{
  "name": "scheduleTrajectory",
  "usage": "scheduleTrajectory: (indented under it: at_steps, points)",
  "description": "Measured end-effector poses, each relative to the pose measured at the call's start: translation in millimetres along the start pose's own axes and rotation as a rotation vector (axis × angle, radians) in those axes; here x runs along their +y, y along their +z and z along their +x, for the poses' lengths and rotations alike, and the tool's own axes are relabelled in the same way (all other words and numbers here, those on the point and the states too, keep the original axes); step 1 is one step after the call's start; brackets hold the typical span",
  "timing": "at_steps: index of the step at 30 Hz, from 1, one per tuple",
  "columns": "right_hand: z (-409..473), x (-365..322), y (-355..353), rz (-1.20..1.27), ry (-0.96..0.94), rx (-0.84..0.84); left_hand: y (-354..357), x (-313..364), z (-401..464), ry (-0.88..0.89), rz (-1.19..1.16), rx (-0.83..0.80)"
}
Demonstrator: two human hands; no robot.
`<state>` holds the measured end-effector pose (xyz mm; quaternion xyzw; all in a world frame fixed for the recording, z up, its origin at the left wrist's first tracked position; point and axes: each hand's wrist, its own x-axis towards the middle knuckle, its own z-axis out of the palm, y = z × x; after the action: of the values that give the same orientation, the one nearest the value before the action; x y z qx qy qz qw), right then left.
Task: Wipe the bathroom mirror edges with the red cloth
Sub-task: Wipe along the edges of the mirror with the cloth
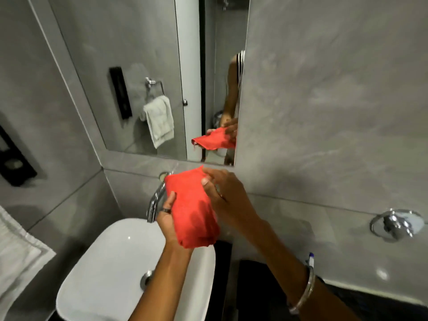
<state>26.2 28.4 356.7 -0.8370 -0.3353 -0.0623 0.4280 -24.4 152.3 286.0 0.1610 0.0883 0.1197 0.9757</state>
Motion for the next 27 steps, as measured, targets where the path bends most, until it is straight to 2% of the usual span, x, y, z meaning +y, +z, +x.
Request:
scheduleTrajectory:
  at_steps: [4,6,9,12,14,19,22,25,27]
  points:
    - [59,-16,-55,-0.164,-0.192,0.241,92,44,23,0.307,0.155,-0.012]
    - [87,-25,-88,-0.267,-0.222,0.329,148,59,31,0.487,0.252,-0.029]
    - [139,-49,-153,-0.398,-0.333,0.515,244,80,43,0.964,0.407,-0.006]
    - [189,-81,-220,-0.542,-0.436,0.654,329,98,60,1.398,0.842,-0.110]
    - [220,-102,-254,-0.683,-0.461,0.695,376,109,74,1.569,1.076,-0.158]
    - [276,-121,-299,-0.866,-0.435,0.772,466,127,108,1.694,1.447,-0.139]
    - [290,-108,-301,-0.920,-0.454,0.844,490,125,130,1.672,1.652,-0.022]
    - [299,-101,-300,-0.940,-0.485,0.885,496,115,144,1.713,1.721,0.121]
    - [300,-102,-301,-0.931,-0.508,0.902,495,118,146,1.780,1.760,0.134]
